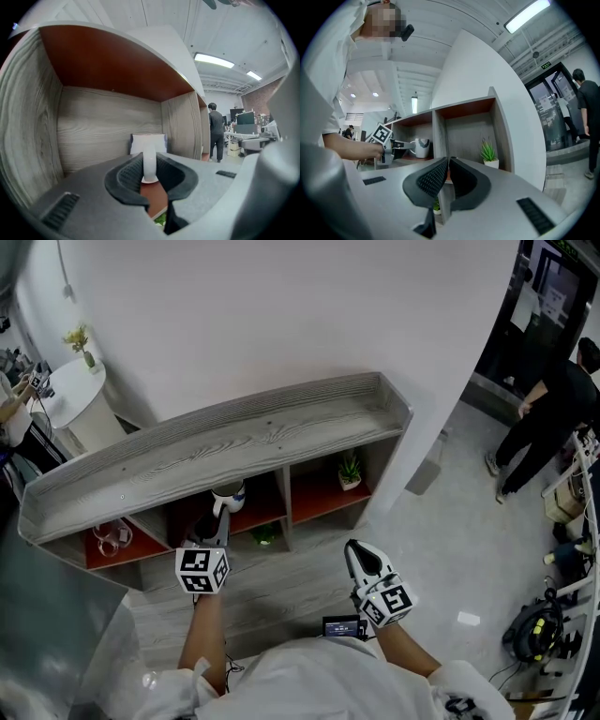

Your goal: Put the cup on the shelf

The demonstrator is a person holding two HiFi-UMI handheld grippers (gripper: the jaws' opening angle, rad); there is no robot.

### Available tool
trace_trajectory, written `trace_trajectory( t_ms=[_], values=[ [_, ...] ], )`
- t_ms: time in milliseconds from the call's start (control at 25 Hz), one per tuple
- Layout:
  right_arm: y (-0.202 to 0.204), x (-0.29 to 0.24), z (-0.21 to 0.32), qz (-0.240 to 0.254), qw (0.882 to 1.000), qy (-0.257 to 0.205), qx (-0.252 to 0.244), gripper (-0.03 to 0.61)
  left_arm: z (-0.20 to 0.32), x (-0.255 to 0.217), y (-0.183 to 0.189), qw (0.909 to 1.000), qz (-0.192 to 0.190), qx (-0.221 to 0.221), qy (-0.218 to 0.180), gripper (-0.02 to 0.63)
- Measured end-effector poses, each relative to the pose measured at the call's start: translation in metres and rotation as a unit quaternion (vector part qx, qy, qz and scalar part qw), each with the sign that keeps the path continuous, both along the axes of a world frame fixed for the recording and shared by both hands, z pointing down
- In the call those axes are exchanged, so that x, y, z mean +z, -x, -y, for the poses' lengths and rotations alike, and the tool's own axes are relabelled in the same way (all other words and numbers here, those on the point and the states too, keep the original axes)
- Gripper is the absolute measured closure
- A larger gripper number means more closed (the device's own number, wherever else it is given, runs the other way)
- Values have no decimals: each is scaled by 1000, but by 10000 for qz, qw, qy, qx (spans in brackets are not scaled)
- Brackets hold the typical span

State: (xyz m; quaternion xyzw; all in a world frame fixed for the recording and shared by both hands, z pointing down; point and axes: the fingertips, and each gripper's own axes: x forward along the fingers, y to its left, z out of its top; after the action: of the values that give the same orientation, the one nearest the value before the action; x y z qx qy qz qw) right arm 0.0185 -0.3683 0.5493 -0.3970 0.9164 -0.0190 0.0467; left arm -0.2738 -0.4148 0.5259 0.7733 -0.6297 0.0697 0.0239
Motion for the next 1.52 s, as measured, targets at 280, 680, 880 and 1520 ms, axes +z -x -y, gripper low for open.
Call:
trace_trajectory(
  t_ms=[280,680,880,1520],
  values=[
    [0,0,0,0,10000,7,-34,538,-2,4,3,9997,68,-122,217,548],
    [0,-2,-5,65,10000,36,-29,538,-7,10,6,9986,141,-246,457,540],
    [-1,-1,-8,64,10000,32,-22,538,-5,10,7,9984,202,-321,430,535],
    [-3,-8,-34,53,10000,-67,8,538,-61,-15,19,9992,-184,-355,-87,448]
  ],
)
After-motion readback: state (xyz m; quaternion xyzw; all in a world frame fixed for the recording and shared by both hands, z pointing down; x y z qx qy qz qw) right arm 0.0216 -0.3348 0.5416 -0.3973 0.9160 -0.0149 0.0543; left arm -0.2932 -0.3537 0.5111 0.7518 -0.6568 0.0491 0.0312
